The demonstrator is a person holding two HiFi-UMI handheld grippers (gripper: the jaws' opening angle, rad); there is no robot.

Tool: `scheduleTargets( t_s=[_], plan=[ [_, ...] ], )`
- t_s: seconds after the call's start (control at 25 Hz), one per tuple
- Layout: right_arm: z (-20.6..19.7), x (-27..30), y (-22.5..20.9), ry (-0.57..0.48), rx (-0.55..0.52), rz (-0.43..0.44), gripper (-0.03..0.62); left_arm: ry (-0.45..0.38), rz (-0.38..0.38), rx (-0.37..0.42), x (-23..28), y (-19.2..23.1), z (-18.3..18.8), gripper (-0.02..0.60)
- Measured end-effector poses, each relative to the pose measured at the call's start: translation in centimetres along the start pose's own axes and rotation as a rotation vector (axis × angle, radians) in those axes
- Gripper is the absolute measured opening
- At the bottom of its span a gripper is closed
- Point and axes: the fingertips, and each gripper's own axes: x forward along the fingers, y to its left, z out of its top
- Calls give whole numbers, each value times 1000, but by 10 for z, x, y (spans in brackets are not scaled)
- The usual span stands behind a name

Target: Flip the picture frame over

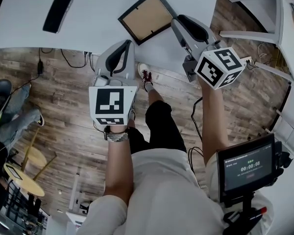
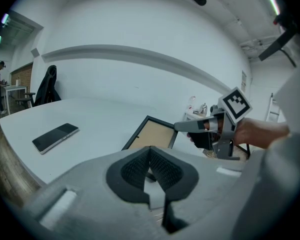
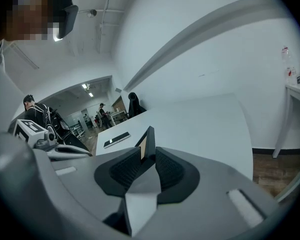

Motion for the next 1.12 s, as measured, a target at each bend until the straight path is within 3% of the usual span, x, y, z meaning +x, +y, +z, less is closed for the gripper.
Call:
scheduleTargets(
  t_s=[0.2,0.4,0.68,1.12],
  plan=[
    [-17,-4,-6,25,69,-12,97,12,-5,3,-1,-3,-5,3],
    [-28,-6,-11,68,41,-56,96,20,-4,2,-1,-5,-9,3],
    [-49,-6,-10,131,28,-77,18,17,-11,0,-5,-7,-9,3],
    [-54,-14,-13,130,25,-104,35,28,-16,4,-2,-14,-14,3]
  ],
)
